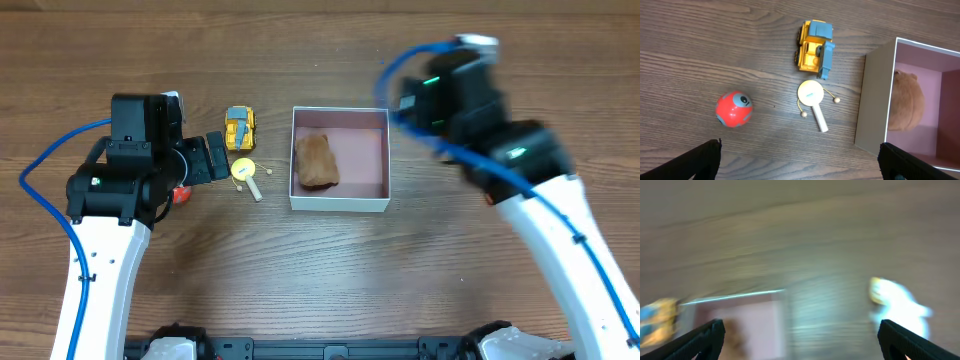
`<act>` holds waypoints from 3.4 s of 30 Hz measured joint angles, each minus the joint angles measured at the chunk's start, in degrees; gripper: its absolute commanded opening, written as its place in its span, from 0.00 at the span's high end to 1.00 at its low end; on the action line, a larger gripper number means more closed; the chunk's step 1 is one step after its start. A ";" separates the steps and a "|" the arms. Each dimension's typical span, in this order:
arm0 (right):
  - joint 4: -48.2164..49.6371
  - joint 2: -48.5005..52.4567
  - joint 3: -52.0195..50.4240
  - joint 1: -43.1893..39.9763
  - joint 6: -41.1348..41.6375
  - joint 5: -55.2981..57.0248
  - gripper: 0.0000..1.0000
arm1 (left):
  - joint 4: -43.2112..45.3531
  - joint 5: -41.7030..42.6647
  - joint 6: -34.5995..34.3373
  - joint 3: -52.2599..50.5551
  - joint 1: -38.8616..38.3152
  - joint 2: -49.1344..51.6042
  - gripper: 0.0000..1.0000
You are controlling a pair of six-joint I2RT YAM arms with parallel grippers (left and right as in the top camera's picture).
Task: Pack container
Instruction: 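Carry the bear left into the white box and release it, then move the right gripper to the white plush duck and grasp it, then carry the duck into the box beside the bear and release, then reach the left gripper to the yellow toy truck and grasp it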
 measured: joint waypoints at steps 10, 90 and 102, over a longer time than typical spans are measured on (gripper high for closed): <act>2.36 12.90 -6.25 -25.99 -2.14 -10.01 0.00 | -0.02 0.00 0.02 0.00 0.00 0.02 0.00; 8.70 6.08 -9.88 9.18 4.17 -10.73 0.00 | 0.15 0.00 0.15 0.02 0.00 0.02 0.00; -7.67 -11.67 -7.91 -10.88 5.70 -13.79 0.00 | 9.16 1.97 -1.92 0.11 0.00 0.07 0.00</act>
